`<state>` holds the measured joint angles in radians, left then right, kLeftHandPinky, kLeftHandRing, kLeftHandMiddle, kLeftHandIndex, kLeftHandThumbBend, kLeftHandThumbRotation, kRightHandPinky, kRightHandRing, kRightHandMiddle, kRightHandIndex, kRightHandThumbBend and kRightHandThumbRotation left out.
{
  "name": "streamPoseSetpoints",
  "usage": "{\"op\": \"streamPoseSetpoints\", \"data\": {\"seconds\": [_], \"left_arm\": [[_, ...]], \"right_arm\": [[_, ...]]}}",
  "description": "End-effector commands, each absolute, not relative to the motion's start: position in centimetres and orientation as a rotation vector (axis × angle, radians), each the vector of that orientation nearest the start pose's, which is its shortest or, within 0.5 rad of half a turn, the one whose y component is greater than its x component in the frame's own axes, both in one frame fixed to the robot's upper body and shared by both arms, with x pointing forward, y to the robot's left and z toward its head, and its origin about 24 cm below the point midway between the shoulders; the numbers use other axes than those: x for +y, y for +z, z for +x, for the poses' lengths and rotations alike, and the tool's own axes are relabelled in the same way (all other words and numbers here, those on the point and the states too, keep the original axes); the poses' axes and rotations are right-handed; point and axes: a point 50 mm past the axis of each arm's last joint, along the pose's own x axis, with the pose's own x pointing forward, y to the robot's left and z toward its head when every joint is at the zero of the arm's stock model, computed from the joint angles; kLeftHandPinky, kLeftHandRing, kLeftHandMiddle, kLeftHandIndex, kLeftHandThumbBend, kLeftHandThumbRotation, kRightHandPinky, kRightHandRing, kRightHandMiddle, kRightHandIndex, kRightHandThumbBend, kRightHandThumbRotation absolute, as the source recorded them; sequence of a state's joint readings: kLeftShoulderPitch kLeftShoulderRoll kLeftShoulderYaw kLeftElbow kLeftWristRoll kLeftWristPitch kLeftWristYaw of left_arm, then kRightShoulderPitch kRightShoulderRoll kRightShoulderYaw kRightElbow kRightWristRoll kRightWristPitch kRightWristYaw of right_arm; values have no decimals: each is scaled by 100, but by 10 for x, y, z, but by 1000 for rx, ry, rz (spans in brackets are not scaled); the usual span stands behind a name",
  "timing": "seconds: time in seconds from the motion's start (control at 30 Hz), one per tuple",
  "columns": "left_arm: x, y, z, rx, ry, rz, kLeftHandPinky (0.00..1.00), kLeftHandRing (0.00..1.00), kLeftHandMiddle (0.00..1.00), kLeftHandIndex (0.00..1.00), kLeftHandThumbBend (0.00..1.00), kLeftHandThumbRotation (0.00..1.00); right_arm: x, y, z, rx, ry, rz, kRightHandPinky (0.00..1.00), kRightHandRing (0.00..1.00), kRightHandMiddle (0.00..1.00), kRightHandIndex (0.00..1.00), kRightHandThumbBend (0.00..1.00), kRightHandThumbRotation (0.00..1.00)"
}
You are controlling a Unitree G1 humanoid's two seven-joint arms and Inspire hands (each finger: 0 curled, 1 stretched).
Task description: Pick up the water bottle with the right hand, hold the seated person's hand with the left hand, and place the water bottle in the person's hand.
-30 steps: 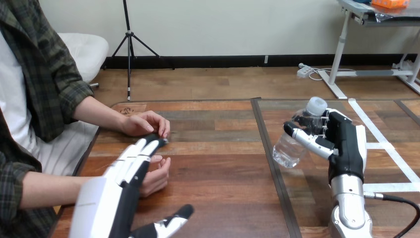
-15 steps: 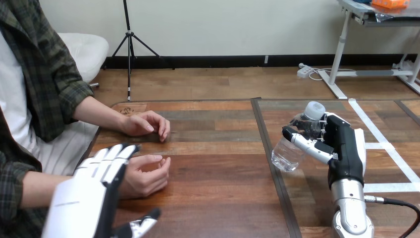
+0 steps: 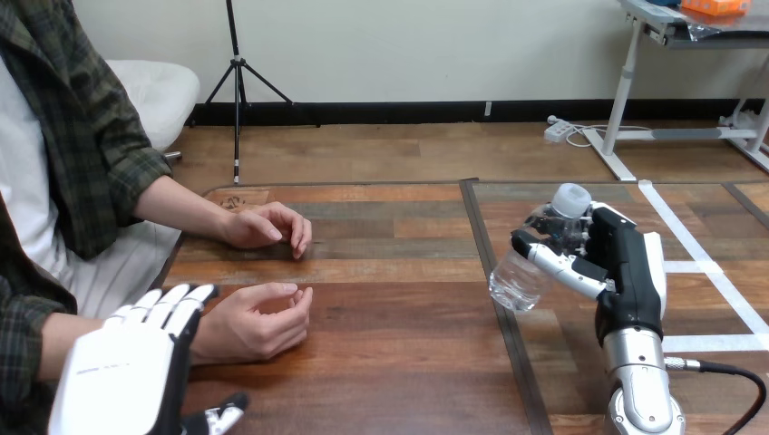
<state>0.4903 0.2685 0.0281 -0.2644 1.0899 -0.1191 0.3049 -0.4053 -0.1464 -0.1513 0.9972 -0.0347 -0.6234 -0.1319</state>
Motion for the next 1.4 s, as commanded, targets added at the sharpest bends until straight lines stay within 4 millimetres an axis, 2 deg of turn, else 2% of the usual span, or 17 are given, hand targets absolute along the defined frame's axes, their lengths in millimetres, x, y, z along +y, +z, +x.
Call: {"op": "streamPoseSetpoints", "data": {"seconds": [0.0,0.57,1.37], "left_arm": [[213,55,170,-125,151,1433,82,84,84,82,78,21],[231,48,185,23,130,1533,81,81,82,80,82,13],[242,31,205,67,121,1590,81,81,82,80,87,5]], "right_arm": [[-189,29,313,-212,-162,-81,45,50,54,57,69,0],[-183,30,304,-243,-123,-64,44,50,54,57,69,0],[-181,31,297,-270,-88,-46,45,49,52,56,67,0]]}}
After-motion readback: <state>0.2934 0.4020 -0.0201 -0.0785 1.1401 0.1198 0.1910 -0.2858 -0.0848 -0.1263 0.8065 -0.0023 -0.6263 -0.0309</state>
